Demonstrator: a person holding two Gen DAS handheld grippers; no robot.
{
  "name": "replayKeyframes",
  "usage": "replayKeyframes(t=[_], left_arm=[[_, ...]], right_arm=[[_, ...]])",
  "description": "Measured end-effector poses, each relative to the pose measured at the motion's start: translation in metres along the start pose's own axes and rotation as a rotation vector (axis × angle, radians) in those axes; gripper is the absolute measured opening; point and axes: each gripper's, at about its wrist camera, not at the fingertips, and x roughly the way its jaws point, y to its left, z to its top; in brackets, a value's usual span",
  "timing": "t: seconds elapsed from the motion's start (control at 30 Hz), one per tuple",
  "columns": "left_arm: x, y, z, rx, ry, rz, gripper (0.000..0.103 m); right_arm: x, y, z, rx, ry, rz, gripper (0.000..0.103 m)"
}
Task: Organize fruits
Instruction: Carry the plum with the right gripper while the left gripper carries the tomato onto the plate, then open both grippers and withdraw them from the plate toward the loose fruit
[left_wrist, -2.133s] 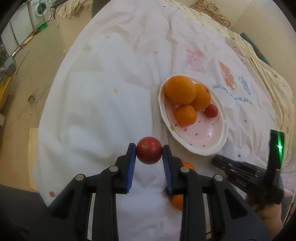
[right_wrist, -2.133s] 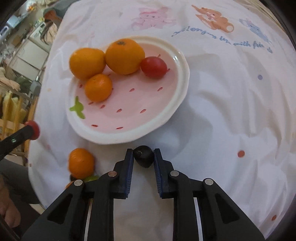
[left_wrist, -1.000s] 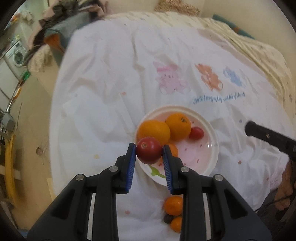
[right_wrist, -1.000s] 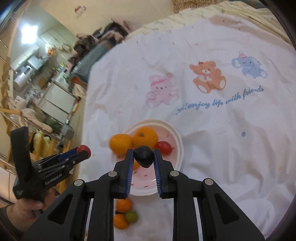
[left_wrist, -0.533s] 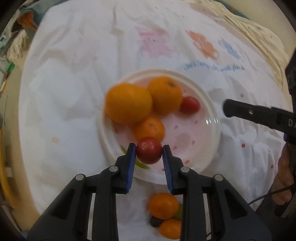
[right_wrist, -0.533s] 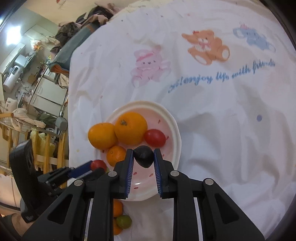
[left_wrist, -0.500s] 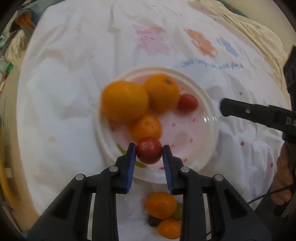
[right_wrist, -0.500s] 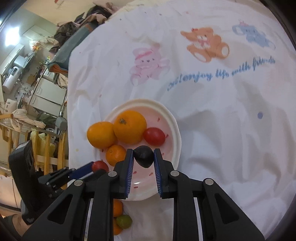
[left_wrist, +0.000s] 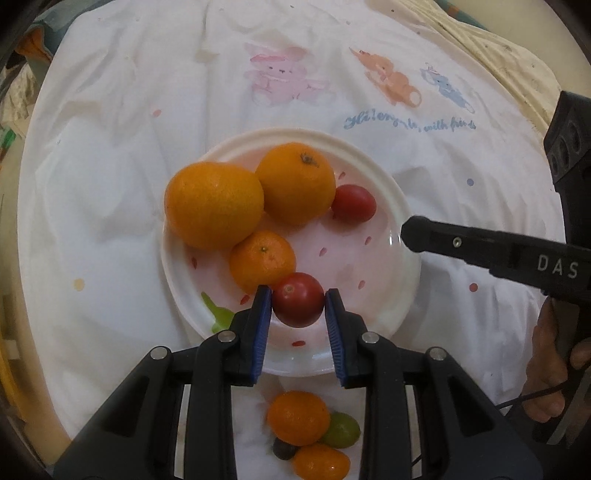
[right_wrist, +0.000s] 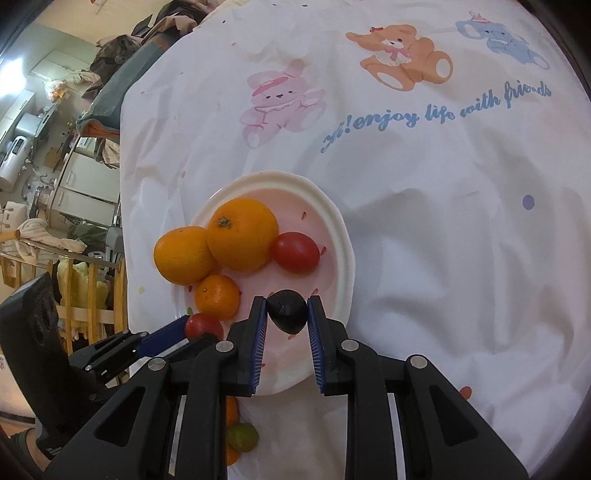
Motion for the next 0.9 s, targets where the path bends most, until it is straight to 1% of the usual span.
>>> replayKeyframes(t=[0.1,0.17,0.23,0.27,0.33,0.43,0.6,0.63,0.7,0.73,0.77,0.9], left_arm=[[0.001,0.001,0.002,-0.006,0.007,0.009,0.026],[0.002,0.002,0.003,-0.015,0.009,0.005,0.031],[-0.002,0.003,0.004,-0.018,-0.014,0.027,0.053],[-0.006,0.002,0.004,-0.013,-0.041,0.051,0.058],[-0.01,0.002,0.004,-0.009,-0.069,0.07,0.076],[-0.014,0.005,0.005,-0.021,-0.088,0.057,0.077],[-0.016,0.007,0.006,-0.032,-0.092,0.049,0.077],[-0.016,0.007,0.006,-0.034,-0.092,0.045,0.077],[-0.016,0.007,0.006,-0.037,-0.096,0.042,0.077],[-0.016,0.008,0.006,-0.037,-0.095,0.043,0.077],[-0.016,0.008,0.006,-0.036,-0.096,0.046,0.077],[-0.016,0.007,0.006,-0.029,-0.096,0.056,0.077]], right_arm=[[0.001,-0.001,0.0,-0.001,0.003,-0.001,0.024],[0.001,0.0,0.001,-0.002,0.005,-0.002,0.024],[0.0,-0.001,0.0,-0.001,0.005,-0.004,0.025],[0.001,0.0,0.0,0.0,0.006,-0.004,0.025],[0.001,-0.001,0.001,0.003,0.008,-0.007,0.026],[0.003,-0.005,0.002,0.026,0.017,0.004,0.026],[0.001,-0.009,0.003,0.044,0.001,-0.001,0.026],[0.0,-0.01,0.003,0.051,-0.003,0.0,0.028],[-0.003,-0.012,0.004,0.061,-0.012,0.015,0.044],[-0.005,-0.013,0.005,0.07,-0.02,0.041,0.061],[-0.007,-0.014,0.005,0.078,-0.029,0.054,0.066],[-0.013,-0.015,0.007,0.085,-0.058,0.064,0.066]])
